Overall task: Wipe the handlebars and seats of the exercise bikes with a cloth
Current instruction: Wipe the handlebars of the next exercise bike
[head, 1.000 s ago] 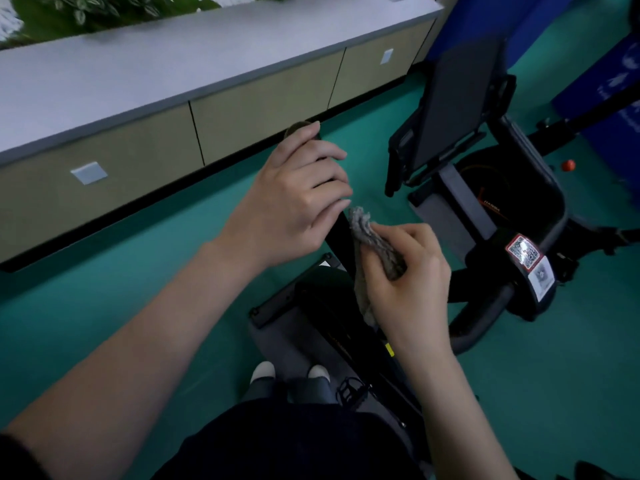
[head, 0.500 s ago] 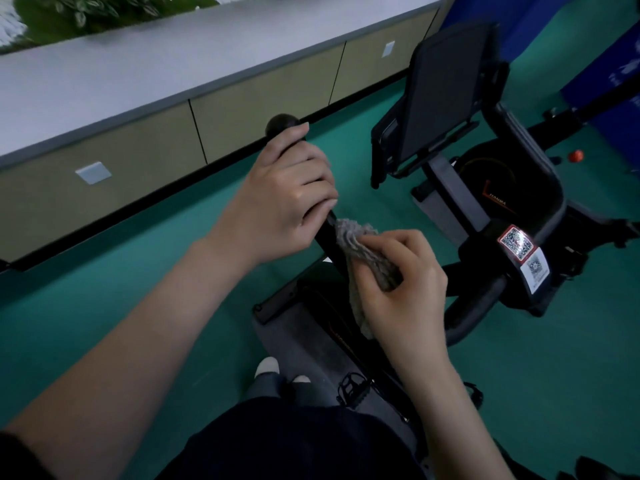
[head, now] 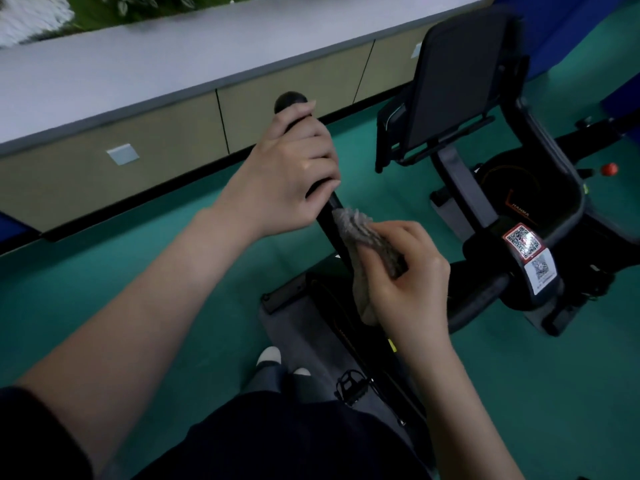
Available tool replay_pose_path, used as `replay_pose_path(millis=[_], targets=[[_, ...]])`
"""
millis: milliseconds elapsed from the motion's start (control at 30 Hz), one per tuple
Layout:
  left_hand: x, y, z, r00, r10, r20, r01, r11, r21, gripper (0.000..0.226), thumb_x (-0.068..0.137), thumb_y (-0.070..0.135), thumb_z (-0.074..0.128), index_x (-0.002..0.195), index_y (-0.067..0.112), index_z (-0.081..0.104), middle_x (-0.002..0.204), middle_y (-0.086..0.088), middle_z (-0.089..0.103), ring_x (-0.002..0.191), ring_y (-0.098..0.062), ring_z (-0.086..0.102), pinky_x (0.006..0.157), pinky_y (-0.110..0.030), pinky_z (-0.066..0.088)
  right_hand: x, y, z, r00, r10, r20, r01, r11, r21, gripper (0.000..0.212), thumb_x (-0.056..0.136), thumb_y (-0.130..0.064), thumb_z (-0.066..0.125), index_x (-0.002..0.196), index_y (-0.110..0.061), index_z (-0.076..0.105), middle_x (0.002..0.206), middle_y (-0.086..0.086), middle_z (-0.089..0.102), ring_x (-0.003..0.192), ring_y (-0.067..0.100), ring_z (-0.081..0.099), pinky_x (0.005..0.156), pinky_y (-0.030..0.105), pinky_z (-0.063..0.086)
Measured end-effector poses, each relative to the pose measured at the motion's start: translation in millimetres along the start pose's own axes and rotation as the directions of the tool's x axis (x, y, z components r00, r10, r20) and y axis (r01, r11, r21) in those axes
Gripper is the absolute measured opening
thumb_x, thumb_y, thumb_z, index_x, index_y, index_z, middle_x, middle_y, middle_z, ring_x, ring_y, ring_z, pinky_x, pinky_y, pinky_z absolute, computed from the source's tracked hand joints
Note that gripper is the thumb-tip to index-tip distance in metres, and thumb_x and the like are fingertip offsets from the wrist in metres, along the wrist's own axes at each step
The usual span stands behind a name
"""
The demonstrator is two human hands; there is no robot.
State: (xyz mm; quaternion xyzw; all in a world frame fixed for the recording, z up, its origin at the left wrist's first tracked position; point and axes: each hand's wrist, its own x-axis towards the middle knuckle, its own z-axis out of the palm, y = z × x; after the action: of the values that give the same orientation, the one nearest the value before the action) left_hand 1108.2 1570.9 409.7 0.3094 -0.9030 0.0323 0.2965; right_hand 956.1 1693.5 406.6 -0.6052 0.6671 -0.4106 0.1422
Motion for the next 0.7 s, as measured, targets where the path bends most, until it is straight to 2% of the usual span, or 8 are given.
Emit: replay_pose_path(millis=[100,200,300,433,500,567,700], targets=[[-2,5,0,0.999,-0.014,-0.033,0.014,1.0,-0.001,0.014,0.086,0.017,0.061,0.081,0.01,0.072,0.086,-0.001,0.069,0.097,-0.025,0.062,0.113,-0.041,0.025,17,-2,5,0.992,0.128,-0.004,-0.128,0.991,0.044,0.011,0.086,-0.01,0.065,0.095,-0.011,0.071,0.088,0.002,0.065,0.081,0.002,0.055,0.072,0.002,0.036],[-5,9,1,0.999,-0.026,-0.042,0.027,1.0,0.012,0.015,0.087,0.019,0.061,0.086,0.01,0.073,0.091,-0.002,0.069,0.1,-0.025,0.062,0.113,-0.042,0.026,39,2,6,0.956,0.27,0.113,-0.28,0.956,0.083,0.01,0.088,-0.015,0.062,0.092,-0.015,0.071,0.082,0.0,0.069,0.081,0.011,0.062,0.073,0.022,0.046],[-7,14,3,0.999,-0.027,-0.034,0.028,0.999,0.021,0.015,0.088,0.019,0.061,0.086,0.009,0.073,0.091,-0.002,0.069,0.1,-0.026,0.062,0.113,-0.042,0.026,49,11,-1,0.923,0.302,0.238,-0.32,0.947,0.039,0.009,0.088,-0.018,0.062,0.089,-0.016,0.071,0.076,-0.003,0.068,0.083,0.016,0.064,0.073,0.03,0.049],[-10,19,5,0.999,-0.041,-0.027,0.041,0.999,0.02,0.016,0.088,0.018,0.061,0.085,0.008,0.073,0.089,-0.002,0.07,0.098,-0.026,0.062,0.112,-0.042,0.027,48,26,-10,0.879,0.337,0.338,-0.371,0.928,0.039,0.01,0.086,-0.02,0.062,0.084,-0.014,0.07,0.076,0.004,0.07,0.082,0.022,0.065,0.076,0.041,0.054],[-11,20,5,0.998,-0.052,-0.017,0.053,0.998,0.025,0.017,0.089,0.019,0.06,0.086,0.008,0.073,0.09,-0.002,0.07,0.1,-0.026,0.062,0.113,-0.042,0.027,55,26,-5,0.876,0.335,0.348,-0.373,0.927,0.048,0.017,0.085,-0.019,0.062,0.069,-0.017,0.065,0.064,-0.004,0.064,0.073,0.018,0.061,0.065,0.036,0.049],[-11,21,6,0.998,-0.057,-0.003,0.057,0.998,0.033,0.019,0.09,0.021,0.06,0.087,0.009,0.073,0.091,-0.002,0.07,0.102,-0.026,0.061,0.113,-0.042,0.027,65,22,3,0.862,0.329,0.385,-0.385,0.919,0.079,0.026,0.086,-0.016,0.061,0.061,-0.022,0.058,0.057,-0.01,0.055,0.068,0.013,0.054,0.064,0.031,0.041],[-12,23,6,0.998,-0.06,0.021,0.059,0.997,0.049,0.02,0.089,0.024,0.06,0.088,0.01,0.074,0.091,-0.001,0.069,0.105,-0.025,0.06,0.113,-0.043,0.026,69,27,1,0.817,0.315,0.483,-0.403,0.911,0.088,0.017,0.087,-0.012,0.06,0.069,-0.015,0.062,0.066,0.003,0.057,0.07,0.016,0.054,0.066,0.034,0.042]])
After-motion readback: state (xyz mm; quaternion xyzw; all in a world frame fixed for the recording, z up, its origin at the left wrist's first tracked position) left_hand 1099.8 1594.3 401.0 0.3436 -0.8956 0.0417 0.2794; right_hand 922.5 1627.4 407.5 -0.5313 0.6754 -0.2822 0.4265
